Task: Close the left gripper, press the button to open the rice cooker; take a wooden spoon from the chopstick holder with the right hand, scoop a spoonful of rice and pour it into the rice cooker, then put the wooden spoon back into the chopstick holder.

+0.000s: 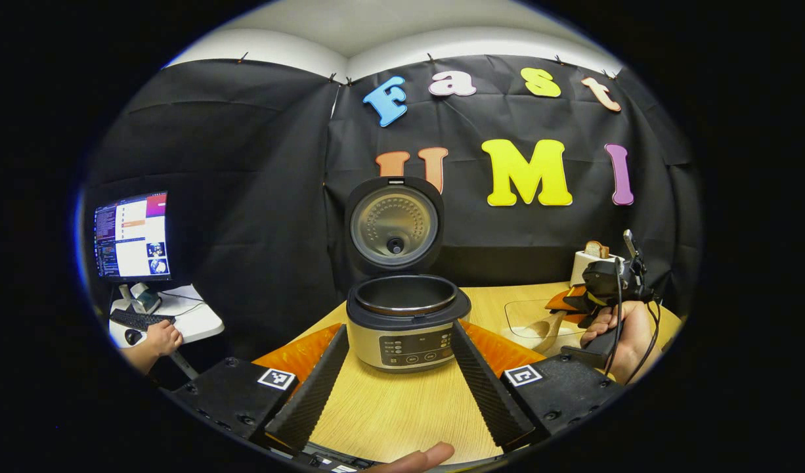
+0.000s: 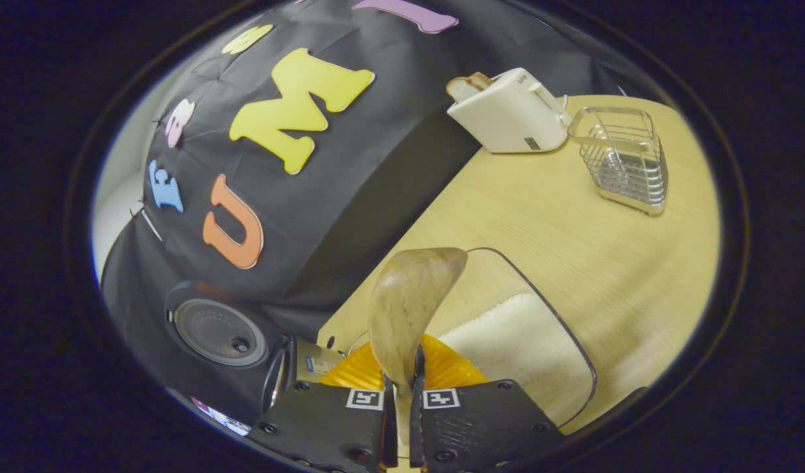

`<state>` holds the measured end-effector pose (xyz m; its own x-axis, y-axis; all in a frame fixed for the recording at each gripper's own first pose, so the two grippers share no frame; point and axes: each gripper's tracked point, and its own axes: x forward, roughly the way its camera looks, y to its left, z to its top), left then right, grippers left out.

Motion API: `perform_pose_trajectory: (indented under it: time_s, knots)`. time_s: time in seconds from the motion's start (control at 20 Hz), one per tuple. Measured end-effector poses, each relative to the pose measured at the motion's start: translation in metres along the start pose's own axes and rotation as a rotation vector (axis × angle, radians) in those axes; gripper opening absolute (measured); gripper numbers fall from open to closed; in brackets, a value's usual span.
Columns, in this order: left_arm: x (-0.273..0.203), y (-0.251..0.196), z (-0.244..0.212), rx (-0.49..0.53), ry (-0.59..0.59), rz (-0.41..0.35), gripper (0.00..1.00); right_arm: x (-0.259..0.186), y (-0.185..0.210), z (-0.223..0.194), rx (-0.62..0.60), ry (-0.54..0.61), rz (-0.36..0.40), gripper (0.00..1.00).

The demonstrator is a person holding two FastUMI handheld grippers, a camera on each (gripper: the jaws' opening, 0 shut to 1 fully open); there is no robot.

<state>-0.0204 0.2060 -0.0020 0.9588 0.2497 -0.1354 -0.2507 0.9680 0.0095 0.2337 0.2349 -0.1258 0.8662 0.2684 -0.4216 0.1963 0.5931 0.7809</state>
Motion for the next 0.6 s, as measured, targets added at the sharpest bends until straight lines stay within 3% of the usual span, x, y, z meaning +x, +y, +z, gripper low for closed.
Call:
perform_pose_trajectory:
  time_s: [0.4, 0.6]
  knots:
    - [0.006, 0.003, -0.005, -0.026, 0.017, -0.002, 1.0, -0.001, -0.002, 0.013, 0.23, -0.033, 0.052, 0.07]
    - [0.005, 0.005, -0.003, -0.041, 0.006, -0.006, 0.99, -0.006, -0.004, 0.017, 0.266, -0.035, 0.055, 0.07]
